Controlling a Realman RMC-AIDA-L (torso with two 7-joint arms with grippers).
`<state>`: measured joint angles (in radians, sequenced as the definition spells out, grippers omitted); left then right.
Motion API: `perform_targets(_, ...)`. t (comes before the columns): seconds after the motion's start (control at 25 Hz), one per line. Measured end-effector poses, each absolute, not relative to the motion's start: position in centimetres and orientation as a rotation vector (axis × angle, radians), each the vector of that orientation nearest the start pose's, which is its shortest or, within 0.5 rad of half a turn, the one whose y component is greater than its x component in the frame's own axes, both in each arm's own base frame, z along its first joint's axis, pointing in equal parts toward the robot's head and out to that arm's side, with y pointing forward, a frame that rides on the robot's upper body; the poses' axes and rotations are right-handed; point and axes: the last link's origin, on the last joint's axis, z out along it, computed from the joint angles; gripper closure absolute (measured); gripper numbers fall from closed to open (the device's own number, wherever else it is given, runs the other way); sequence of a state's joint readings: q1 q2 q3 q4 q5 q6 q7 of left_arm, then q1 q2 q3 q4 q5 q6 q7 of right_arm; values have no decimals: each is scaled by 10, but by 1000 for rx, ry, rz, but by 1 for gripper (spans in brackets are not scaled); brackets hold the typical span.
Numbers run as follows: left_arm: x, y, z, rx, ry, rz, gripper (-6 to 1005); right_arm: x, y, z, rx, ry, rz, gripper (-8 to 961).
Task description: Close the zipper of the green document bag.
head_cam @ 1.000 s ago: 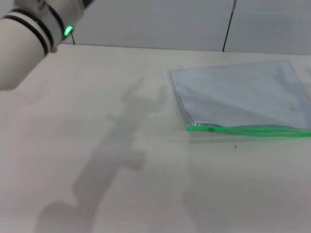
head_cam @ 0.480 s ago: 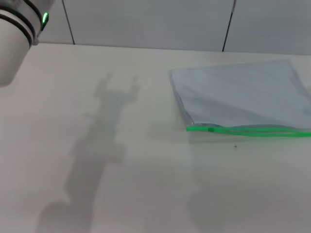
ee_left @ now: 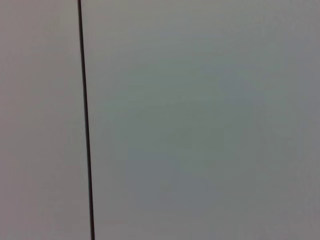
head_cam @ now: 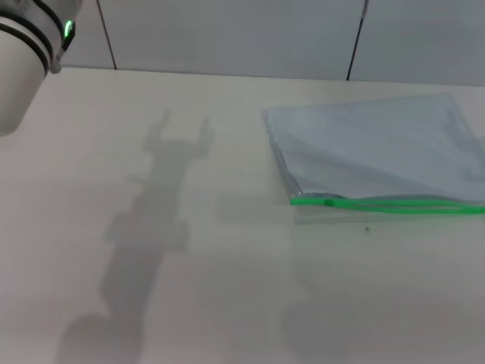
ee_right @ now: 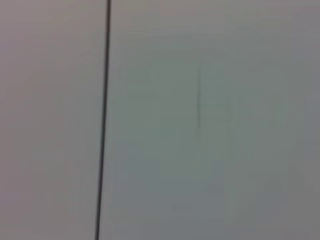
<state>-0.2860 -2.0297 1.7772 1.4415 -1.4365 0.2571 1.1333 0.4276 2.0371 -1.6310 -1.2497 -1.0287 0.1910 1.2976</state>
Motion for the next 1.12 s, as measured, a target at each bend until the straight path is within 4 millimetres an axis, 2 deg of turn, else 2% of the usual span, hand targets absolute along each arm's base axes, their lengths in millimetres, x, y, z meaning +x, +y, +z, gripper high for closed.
perform_targets(0.24,-143,404,76,-1554,-447,-714,278,158,439,75,-1575,464,530,59)
perform_targets(0.52,-143,404,74,-1562,-447,-714,278,158,426,59,-1423,396,553,59)
perform_targets(0.72,-145,404,74,-1562,-450,-709,278,165,426,60,-1460,522,634,59)
perform_targets(1.12,-145,404,76,-1559,-450,-712,278,176,428,73,-1536,633,698,59)
